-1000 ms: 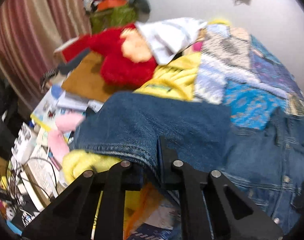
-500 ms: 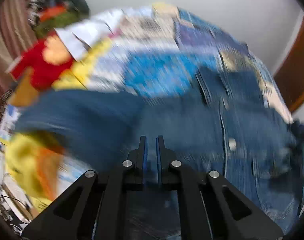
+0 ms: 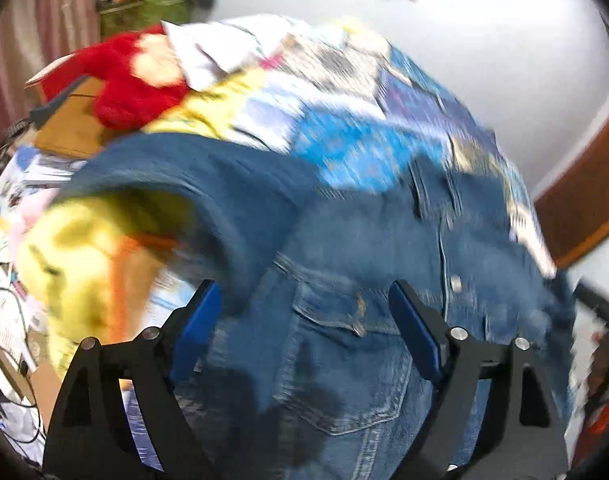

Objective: Fold large clothes

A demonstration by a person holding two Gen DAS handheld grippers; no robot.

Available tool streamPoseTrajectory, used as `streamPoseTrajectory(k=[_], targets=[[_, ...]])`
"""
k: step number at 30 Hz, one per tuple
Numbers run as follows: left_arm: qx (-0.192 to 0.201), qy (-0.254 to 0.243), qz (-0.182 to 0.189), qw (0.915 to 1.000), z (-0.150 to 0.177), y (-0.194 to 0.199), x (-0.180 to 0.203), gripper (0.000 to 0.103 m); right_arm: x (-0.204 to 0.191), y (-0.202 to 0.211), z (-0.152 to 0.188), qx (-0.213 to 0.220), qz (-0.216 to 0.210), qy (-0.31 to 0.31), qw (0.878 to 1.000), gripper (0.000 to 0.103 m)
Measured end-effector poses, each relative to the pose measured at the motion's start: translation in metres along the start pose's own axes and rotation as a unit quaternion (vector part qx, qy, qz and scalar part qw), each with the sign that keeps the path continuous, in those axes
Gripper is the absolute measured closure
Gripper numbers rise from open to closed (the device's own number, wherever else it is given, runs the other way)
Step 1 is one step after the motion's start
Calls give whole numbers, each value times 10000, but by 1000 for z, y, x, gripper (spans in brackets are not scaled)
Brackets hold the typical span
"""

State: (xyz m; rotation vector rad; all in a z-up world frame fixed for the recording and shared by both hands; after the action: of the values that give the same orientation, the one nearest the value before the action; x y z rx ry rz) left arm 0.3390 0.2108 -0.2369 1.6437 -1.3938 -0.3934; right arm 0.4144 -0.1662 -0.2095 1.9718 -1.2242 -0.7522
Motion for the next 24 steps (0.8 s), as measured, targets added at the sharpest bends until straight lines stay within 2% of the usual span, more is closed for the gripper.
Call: streamPoseTrajectory(k=[4,7,9,12,14,15,16,17,18,20,24], targets=[[170,757,153,9969,-37,8,-43,16,-17,-13,3,-140,-224,-63,9996,0],[11,1240,277,9919,-51,-8,-71,16,-33,-17,3,-140,-294,78,9994,0],[-151,1635,402,9856,-58,-26,-85,16,-38,-16,2,-114,-300,156,9994,0],[-222,2029,402,9781,-69,-47,-104,23,-43,-13,1,-68,-251,274,9993,0],[-130,2131,294,9765,-80,-53,-112,34,-41,-11,1,-47,-157,348,9993,0],[-49,2110,128,9774,-87,-53,-116,49,-39,-11,1,-46,-114,372,9992,0],[30,1974,-179,9802,-93,-52,-120,71,-36,-11,2,-47,-62,390,9992,0],[102,1726,-671,9827,-100,-50,-123,83,-32,-11,3,-50,6,397,9992,0],[150,1515,-997,9833,-105,-48,-124,96,-29,-11,4,-61,45,393,9992,0],[400,869,-1707,9807,-118,-34,-114,98,-22,-13,7,-104,95,345,9993,0],[953,135,-1680,9811,-133,-1,-70,100,-9,-15,9,-132,108,144,9998,0]])
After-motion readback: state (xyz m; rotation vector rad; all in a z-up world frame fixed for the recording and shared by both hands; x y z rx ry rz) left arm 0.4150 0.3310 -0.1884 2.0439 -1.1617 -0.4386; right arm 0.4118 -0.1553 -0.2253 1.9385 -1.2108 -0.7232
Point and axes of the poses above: each gripper's, at about its wrist camera, not at the fingertips, and y roughly against the way its jaws point, x to its right, z to its underside, the point moved 9 cm from there along -y, roughly the way its jaws point, and after that the axes turned 2 degrees about y, right-handed, at the moved point
